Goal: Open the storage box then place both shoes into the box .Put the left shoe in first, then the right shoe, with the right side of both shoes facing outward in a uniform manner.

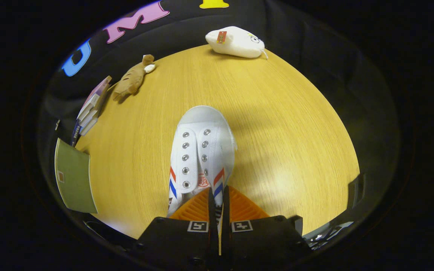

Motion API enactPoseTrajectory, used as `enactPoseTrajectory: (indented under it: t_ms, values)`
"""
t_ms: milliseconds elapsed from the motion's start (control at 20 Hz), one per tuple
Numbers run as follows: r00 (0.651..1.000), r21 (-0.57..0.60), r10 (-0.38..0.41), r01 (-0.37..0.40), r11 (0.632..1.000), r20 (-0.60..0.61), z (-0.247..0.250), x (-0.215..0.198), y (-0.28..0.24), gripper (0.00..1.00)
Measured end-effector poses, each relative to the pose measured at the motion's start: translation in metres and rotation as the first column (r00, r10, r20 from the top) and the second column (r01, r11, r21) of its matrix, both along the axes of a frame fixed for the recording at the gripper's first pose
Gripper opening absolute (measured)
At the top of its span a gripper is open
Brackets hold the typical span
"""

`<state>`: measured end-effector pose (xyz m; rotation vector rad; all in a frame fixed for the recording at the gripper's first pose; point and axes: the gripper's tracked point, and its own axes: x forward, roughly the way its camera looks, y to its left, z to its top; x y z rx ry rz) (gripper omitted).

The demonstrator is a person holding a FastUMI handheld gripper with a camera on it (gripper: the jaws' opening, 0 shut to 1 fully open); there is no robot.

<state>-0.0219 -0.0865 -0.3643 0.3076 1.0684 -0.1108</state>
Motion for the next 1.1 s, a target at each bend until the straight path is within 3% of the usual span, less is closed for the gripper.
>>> enactPoseTrajectory:
  t_ms: [200, 350, 700, 1100]
  values:
    - [0.999, 0.067, -0.029, 0.028, 0.997, 0.015, 0.028, -0.006, 0.021, 0.07]
    - [0.998, 0.055, 0.000, -0.004, 0.999, 0.062, 0.073, -0.011, 0.045, 0.07]
    - [0.984, 0.181, 0.023, -0.056, 0.982, 0.178, 0.198, -0.008, 0.167, 0.07]
    - [0.945, 0.209, 0.204, -0.260, 0.943, 0.254, 0.258, -0.005, 0.345, 0.07]
